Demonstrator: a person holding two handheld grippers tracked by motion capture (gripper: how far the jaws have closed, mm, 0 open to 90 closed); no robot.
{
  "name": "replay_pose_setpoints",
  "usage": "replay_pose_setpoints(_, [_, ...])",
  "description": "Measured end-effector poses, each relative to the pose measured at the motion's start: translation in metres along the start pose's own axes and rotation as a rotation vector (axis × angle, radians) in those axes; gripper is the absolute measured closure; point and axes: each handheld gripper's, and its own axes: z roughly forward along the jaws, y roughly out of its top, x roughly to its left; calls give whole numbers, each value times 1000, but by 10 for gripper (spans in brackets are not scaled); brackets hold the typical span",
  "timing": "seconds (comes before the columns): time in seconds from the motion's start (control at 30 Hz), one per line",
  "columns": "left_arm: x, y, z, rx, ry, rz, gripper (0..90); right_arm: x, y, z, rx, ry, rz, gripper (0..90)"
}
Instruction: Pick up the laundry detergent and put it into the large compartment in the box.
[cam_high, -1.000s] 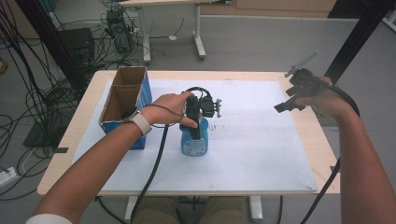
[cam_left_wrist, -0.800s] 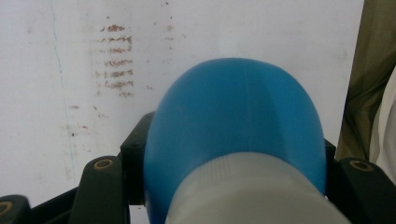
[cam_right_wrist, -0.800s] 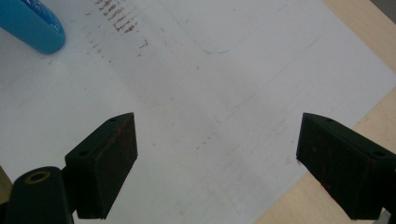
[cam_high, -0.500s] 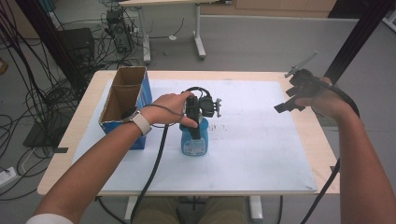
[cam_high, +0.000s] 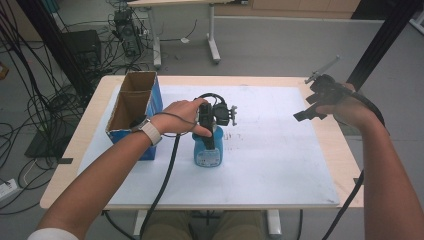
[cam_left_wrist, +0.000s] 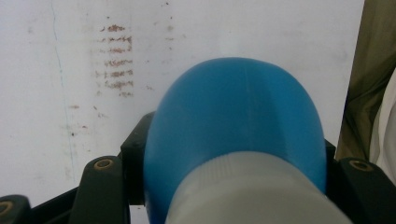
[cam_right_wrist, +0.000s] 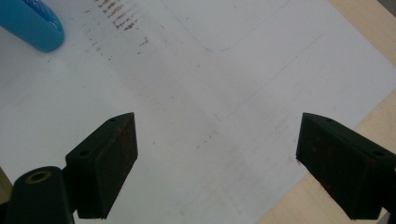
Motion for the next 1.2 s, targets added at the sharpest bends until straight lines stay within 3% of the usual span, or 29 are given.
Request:
replay_pose_setpoints(0.47, [-1,2,-2,-5,1,-11,387,0,-6,-3,-4,-4,7,127])
replay_pose_setpoints(0.73, [-4,1,-17,-16,10,-66,387,2,-10,-10,-17,-11,13,129])
replay_pose_setpoints(1.2, [-16,7,-50,18,41,-151,386,7,-14,-17,-34,-20,14,129])
